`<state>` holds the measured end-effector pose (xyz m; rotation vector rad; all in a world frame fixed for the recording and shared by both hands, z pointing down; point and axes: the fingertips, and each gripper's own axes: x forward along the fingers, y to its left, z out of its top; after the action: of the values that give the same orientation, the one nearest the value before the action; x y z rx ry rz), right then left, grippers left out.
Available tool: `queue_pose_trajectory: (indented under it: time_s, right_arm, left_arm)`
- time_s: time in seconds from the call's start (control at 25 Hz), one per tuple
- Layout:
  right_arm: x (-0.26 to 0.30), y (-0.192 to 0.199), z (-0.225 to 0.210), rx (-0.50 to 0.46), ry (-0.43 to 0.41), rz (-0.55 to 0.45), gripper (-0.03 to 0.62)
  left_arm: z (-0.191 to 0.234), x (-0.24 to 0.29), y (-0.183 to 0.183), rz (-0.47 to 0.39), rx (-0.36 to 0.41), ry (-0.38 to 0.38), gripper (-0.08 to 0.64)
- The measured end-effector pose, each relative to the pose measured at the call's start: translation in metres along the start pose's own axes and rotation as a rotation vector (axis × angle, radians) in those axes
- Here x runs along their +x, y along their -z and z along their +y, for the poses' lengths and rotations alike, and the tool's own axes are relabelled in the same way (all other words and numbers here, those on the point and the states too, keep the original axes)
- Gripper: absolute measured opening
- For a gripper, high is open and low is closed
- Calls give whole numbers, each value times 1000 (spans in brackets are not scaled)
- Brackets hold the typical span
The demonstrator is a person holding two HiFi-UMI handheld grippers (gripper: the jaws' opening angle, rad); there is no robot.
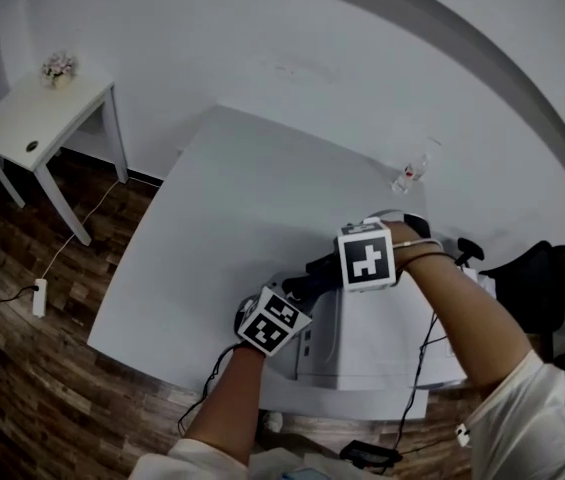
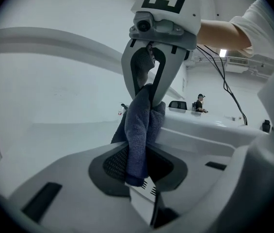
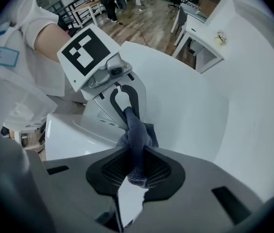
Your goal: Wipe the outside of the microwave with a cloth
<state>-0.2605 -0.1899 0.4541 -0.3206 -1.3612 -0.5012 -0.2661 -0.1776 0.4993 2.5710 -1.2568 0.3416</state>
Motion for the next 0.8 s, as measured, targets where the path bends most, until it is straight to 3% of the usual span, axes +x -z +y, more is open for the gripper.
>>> queue_pose_trajectory:
  time_s: [0.24,0.44,0.6,0.8]
  right_arm:
    - [7,-12,-18,-1,15,-40,81]
    - [12,-15,-18,-21,3,-17,81]
    - [11,-15,-17,-44,10,-5,77]
    - [11,-21,-23,-102,18,2,75]
  left_arm:
    - [6,27,9,22,2,2,67]
    - [6,28,7,53,-23,6,64]
    - [5,31,6,48,-61,70,61]
    - [8,32,5,110,-18,128,61]
